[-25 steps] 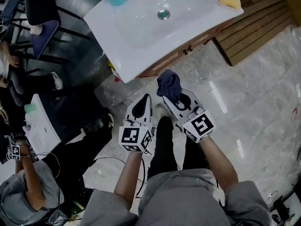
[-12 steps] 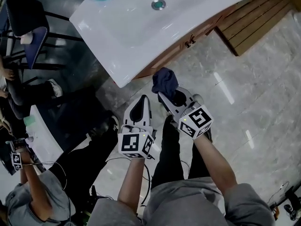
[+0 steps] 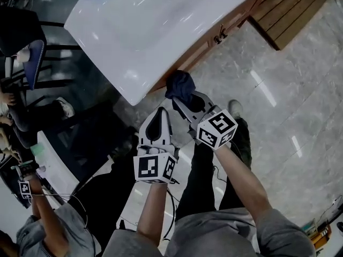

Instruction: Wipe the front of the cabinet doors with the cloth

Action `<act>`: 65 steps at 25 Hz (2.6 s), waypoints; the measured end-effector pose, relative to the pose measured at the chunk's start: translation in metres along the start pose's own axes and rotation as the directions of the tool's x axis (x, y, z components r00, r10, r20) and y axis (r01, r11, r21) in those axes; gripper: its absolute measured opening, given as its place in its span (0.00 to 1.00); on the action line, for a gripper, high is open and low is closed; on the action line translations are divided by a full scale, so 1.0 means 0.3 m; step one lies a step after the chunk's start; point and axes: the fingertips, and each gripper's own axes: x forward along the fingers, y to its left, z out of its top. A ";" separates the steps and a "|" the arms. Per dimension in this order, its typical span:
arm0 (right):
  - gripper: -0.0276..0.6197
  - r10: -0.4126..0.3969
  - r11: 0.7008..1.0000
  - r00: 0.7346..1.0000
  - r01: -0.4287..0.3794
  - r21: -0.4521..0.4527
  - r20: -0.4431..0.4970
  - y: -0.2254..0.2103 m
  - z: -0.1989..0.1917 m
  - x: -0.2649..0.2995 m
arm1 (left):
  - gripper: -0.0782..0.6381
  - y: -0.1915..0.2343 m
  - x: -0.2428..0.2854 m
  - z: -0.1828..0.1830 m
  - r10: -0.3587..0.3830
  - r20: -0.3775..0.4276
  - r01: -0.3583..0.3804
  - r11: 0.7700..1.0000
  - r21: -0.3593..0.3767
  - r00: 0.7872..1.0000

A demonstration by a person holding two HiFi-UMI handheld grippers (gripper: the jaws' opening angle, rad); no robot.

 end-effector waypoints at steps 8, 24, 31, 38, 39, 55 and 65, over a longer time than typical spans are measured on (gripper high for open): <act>0.19 0.000 1.000 0.999 -0.001 0.020 0.041 -0.012 -0.005 0.056 | 0.12 0.040 0.030 -0.045 -0.017 -0.016 0.017 1.000 0.020 1.000; 0.18 -0.091 0.994 0.994 0.087 0.064 0.066 -0.077 -0.039 0.119 | 0.12 0.048 0.065 -0.118 -0.029 -0.051 0.029 1.000 -0.004 0.998; 0.18 -0.177 0.976 0.983 0.170 0.136 0.045 -0.221 -0.138 0.145 | 0.12 0.054 0.110 -0.167 -0.050 -0.064 0.050 0.999 -0.002 0.997; 0.18 -0.221 0.961 0.975 0.212 0.178 0.031 -0.342 -0.243 0.168 | 0.12 0.056 0.182 -0.236 -0.076 -0.084 0.076 0.997 -0.002 0.994; 0.18 -0.226 0.959 0.974 0.217 0.182 0.028 -0.357 -0.258 0.169 | 0.12 0.056 0.190 -0.244 -0.078 -0.085 0.079 0.997 -0.001 0.993; 0.18 -0.319 0.929 0.947 0.320 0.184 -0.038 -0.578 -0.447 0.204 | 0.12 0.076 0.304 -0.390 -0.118 -0.127 0.122 0.992 0.025 0.985; 0.18 -0.373 0.885 0.920 0.392 0.249 -0.121 -0.677 -0.550 0.172 | 0.12 0.060 0.312 -0.419 -0.134 -0.149 0.135 0.991 -0.004 0.980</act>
